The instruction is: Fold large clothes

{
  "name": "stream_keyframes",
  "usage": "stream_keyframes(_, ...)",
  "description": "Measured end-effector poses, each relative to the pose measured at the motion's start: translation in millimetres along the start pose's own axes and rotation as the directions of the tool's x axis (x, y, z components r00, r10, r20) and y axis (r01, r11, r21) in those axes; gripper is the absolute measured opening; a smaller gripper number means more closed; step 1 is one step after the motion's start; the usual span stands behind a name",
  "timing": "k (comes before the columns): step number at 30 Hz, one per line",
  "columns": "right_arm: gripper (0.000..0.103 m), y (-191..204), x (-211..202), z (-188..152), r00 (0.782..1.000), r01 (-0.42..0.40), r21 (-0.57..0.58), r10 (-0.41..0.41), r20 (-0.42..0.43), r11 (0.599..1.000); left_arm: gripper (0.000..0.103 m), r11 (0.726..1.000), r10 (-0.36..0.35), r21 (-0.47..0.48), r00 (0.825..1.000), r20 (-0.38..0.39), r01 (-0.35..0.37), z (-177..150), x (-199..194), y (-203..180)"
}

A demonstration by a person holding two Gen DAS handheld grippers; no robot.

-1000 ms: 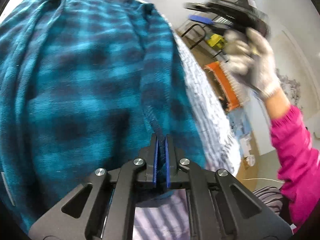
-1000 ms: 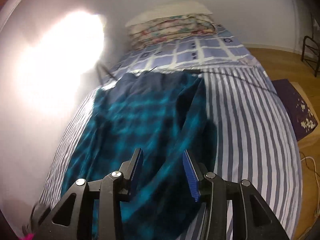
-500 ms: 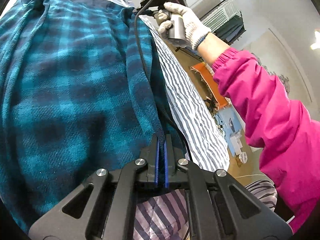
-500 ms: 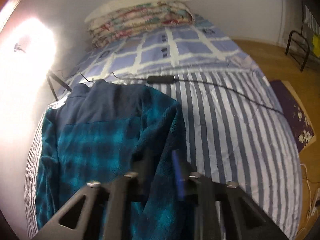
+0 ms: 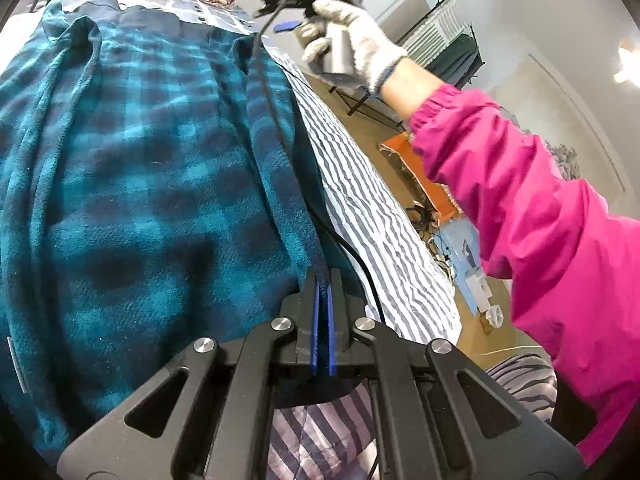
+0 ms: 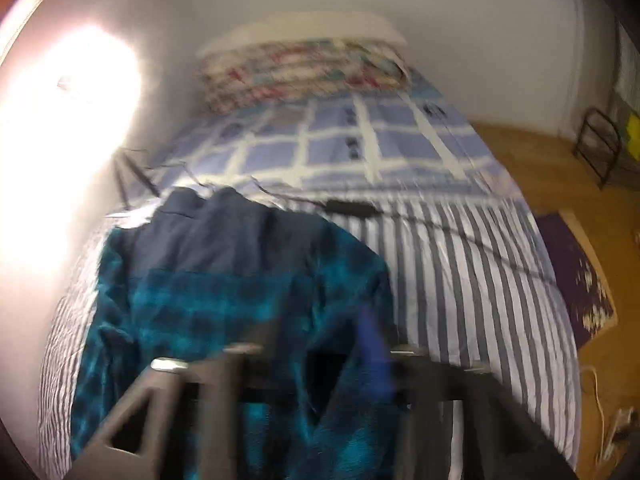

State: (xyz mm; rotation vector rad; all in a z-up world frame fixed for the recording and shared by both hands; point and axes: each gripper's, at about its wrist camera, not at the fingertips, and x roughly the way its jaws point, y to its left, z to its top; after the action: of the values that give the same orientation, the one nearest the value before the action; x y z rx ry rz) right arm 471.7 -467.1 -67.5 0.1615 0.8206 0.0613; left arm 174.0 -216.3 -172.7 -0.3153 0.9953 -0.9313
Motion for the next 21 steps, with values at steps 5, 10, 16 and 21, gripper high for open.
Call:
stream_keyframes(5, 0.021, -13, 34, -6, 0.995, 0.071, 0.011, -0.070, -0.071, 0.997, 0.000, 1.000, 0.004, 0.007, 1.000, -0.016, -0.004, -7, 2, -1)
stream_keyframes(10, 0.002, -10, 29, -6, 0.999, -0.040, 0.047, 0.041, -0.024, 0.998, 0.000, 1.000, 0.004, 0.003, 1.000, -0.020, -0.004, -9, 2, -1)
stream_keyframes(16, 0.001, 63, 33, 2, 0.996, -0.091, -0.135, 0.091, -0.007, 0.987, 0.000, 0.999, 0.025, -0.039, 0.999, -0.033, -0.026, -23, 2, 4)
stream_keyframes(21, 0.001, 96, 92, -12, 0.996, -0.052, -0.179, 0.039, -0.076, 0.983, 0.000, 0.996, 0.063, -0.054, 0.997, -0.042, -0.065, -24, 7, 12)
